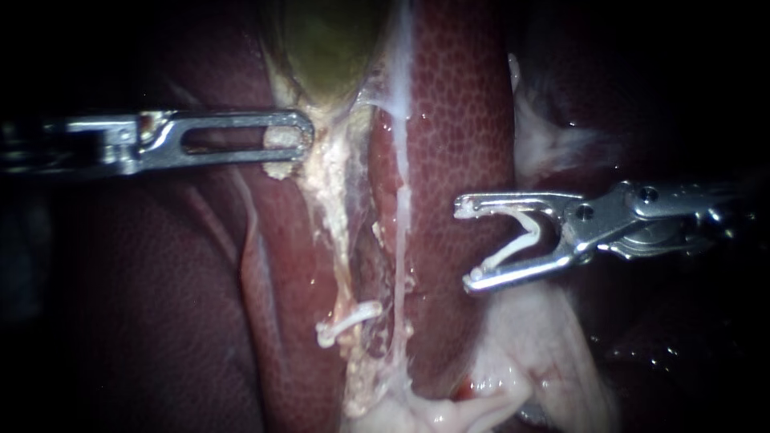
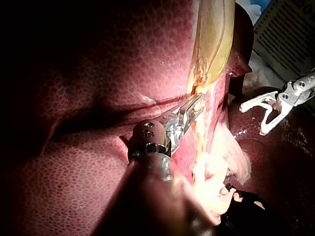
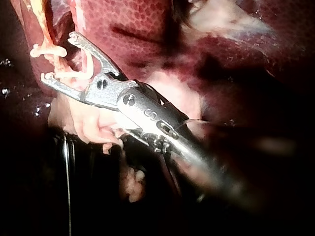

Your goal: Clipping second clip left tube

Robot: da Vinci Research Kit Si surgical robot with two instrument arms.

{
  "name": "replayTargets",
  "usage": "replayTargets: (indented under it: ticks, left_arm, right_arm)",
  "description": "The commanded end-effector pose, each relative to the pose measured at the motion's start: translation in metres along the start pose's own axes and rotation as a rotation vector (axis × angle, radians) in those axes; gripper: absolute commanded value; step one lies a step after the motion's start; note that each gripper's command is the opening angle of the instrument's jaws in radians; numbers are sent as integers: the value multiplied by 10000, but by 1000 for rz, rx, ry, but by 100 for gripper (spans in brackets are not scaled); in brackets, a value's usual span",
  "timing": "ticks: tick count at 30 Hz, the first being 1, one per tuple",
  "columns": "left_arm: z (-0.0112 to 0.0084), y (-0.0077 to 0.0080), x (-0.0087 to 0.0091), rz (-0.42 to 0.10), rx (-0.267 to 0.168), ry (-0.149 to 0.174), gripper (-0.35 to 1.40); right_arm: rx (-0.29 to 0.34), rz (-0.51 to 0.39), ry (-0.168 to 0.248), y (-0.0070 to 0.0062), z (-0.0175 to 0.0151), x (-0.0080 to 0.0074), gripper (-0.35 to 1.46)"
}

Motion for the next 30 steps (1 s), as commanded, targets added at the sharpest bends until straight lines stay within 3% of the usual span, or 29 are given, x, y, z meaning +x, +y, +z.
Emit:
replayTargets:
  ticks: [1, 12, 24, 30]
  left_arm:
    - [-3, 0, -2, -2, 2, -4, -35]
    - [-33, -2, -17, -20, -1, -34, -35]
    - [-36, -6, -16, -21, -3, -34, -35]
    - [-37, -7, -16, -16, -4, -35, -35]
  right_arm:
    - [0, 0, 0, 0, 0, 0, 60]
    - [0, 0, 0, 0, 1, 0, 60]
    - [-4, -3, 4, 0, 8, -2, 60]
    - [2, -17, 15, 0, 35, -18, 60]
